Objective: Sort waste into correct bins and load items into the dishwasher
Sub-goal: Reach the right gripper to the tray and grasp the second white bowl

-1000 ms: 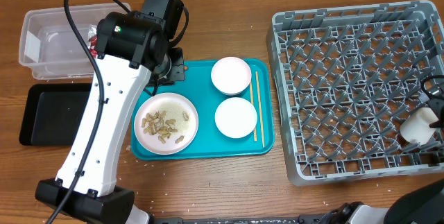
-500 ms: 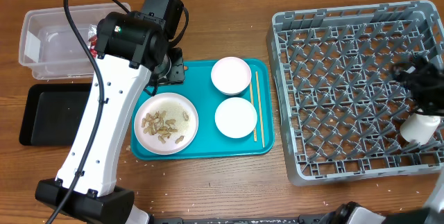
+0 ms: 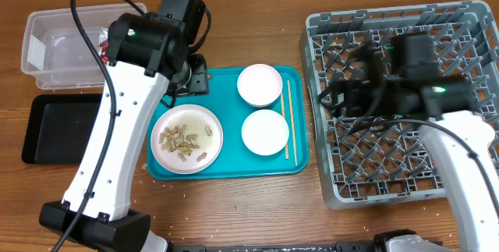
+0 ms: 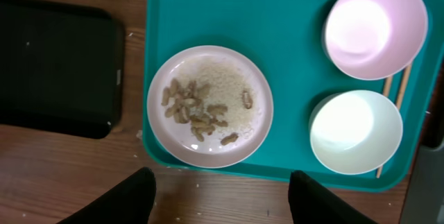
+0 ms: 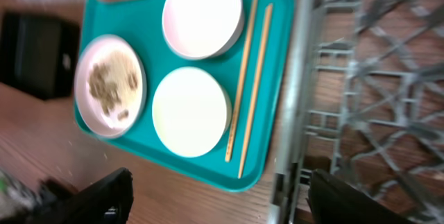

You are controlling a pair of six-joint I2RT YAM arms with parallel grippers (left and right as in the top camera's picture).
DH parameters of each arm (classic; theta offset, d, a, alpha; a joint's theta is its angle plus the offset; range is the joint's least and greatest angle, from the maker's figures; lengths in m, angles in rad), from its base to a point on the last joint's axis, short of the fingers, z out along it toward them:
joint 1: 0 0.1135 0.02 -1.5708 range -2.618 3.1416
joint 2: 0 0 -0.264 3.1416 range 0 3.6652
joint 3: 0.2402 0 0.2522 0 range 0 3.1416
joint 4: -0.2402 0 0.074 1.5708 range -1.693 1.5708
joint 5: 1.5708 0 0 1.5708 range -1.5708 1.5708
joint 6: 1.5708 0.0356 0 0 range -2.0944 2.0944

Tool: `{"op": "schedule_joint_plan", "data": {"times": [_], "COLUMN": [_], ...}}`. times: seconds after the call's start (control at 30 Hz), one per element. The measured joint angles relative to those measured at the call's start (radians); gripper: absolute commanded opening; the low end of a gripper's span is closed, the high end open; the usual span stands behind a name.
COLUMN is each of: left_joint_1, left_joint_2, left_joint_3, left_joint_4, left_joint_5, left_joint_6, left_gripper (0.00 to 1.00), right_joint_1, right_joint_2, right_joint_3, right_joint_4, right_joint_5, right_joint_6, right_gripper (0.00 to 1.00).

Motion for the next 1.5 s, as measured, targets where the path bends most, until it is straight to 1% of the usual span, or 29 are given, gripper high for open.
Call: {"op": "schedule_joint_plan", "data": {"times": [0.07,0.17,0.33,0.4,0.67,0.8,0.83,0.9,0.93,1.0,1.13,1.2,1.23,1.4,1.5], "left_joint_1": [0.036,0.108,0.222,0.251,0.257,0.257,0.257,0.257,0.257,0.257,0.257,0.257,0.257,0.257,0.257], "left_joint_2": [0.0,0.0,0.0,0.0,0.0,0.0,0.0,0.0,0.0,0.0,0.0,0.0,0.0,0.0,0.0], "left_joint_3": [0.0,0.0,0.0,0.0,0.0,0.0,0.0,0.0,0.0,0.0,0.0,0.0,0.0,0.0,0.0], "left_joint_4": [-0.006,-0.008,-0.017,-0.019,-0.019,-0.019,-0.019,-0.019,-0.019,-0.019,-0.021,-0.023,-0.023,-0.023,-0.024], "left_joint_5": [0.002,0.006,0.036,0.043,0.056,0.059,0.059,0.059,0.059,0.059,0.059,0.059,0.059,0.059,0.059], "left_joint_6": [0.0,0.0,0.0,0.0,0.0,0.0,0.0,0.0,0.0,0.0,0.0,0.0,0.0,0.0,0.0], "left_gripper": [0.72,0.77,0.77,0.77,0.77,0.77,0.77,0.77,0.77,0.77,0.77,0.77,0.77,0.77,0.77], "right_joint_1": [0.071,0.159,0.251,0.277,0.297,0.297,0.297,0.297,0.297,0.297,0.297,0.297,0.297,0.297,0.297], "right_joint_2": [0.036,0.11,0.233,0.291,0.458,0.5,0.505,0.516,0.521,0.534,0.546,0.546,0.546,0.546,0.546], "right_joint_3": [0.0,0.0,0.0,0.0,-0.001,-0.001,-0.001,-0.001,-0.001,-0.001,-0.002,-0.002,-0.002,-0.003,0.005], "right_joint_4": [0.0,0.001,0.03,0.047,0.105,0.119,0.124,0.13,0.132,0.132,0.14,0.142,0.14,0.134,0.084], "right_joint_5": [0.033,0.085,0.145,0.162,0.209,0.218,0.219,0.222,0.222,0.222,0.225,0.225,0.224,0.222,0.222], "right_joint_6": [-0.003,-0.005,0.013,0.024,0.101,0.125,0.125,0.132,0.133,0.14,0.143,0.145,0.142,0.146,0.146], "right_gripper": [0.8,0.79,0.77,0.75,0.65,0.57,0.56,0.52,0.49,0.35,0.21,0.12,0.05,0.04,0.04]}}
